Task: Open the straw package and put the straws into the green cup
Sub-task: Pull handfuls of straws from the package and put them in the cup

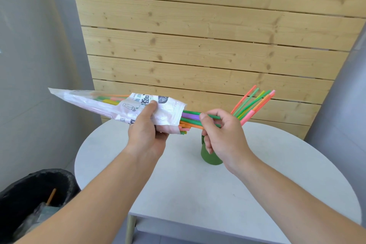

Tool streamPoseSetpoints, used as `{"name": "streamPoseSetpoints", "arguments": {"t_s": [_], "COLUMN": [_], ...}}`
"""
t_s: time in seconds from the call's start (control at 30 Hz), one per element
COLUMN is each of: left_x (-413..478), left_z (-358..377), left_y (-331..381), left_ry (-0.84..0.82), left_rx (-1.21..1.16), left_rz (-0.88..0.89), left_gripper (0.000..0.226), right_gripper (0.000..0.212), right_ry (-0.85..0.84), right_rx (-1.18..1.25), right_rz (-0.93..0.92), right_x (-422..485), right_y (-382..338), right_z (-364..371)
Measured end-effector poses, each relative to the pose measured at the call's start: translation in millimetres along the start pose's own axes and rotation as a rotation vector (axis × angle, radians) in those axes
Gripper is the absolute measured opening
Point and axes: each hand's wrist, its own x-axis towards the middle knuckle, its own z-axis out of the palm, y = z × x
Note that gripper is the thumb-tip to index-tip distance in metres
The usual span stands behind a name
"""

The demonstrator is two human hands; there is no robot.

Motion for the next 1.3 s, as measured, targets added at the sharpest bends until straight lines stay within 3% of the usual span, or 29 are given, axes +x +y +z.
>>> {"name": "streamPoseSetpoints", "arguments": {"t_s": [0.17,0.47,0.7,0.83,1.13,1.3], "left_x": [-0.7,4.5,9.7,13.2,23.9,24.2], "left_z": [0.5,-3.3,-12.6,-12.7,-16.4,-15.6], "left_y": [-4.5,2.3,12.3,12.8,18.3,14.7], "left_ry": [-0.015,-0.069,-0.066,-0.045,0.061,0.079], "left_rx": [0.001,0.002,-0.058,-0.061,-0.082,-0.059], "left_rz": [0.002,-0.064,-0.073,-0.057,-0.058,-0.034], "left_gripper": [0.040,0.049,0.024,0.024,0.021,0.027], "right_gripper": [0.021,0.017,0.022,0.026,0.020,0.026], "right_ry": [0.008,0.038,-0.075,-0.116,-0.037,0.002], "right_rx": [0.038,0.013,-0.077,-0.104,-0.166,-0.248], "right_rz": [0.007,-0.037,-0.043,-0.084,-0.068,-0.031], "right_x": [-3.2,2.9,19.6,26.5,35.0,33.9], "right_y": [-1.8,-13.6,-42.8,-53.9,-68.4,-75.6], "right_z": [2.8,-10.4,-52.9,-75.0,-125.2,-146.8]}}
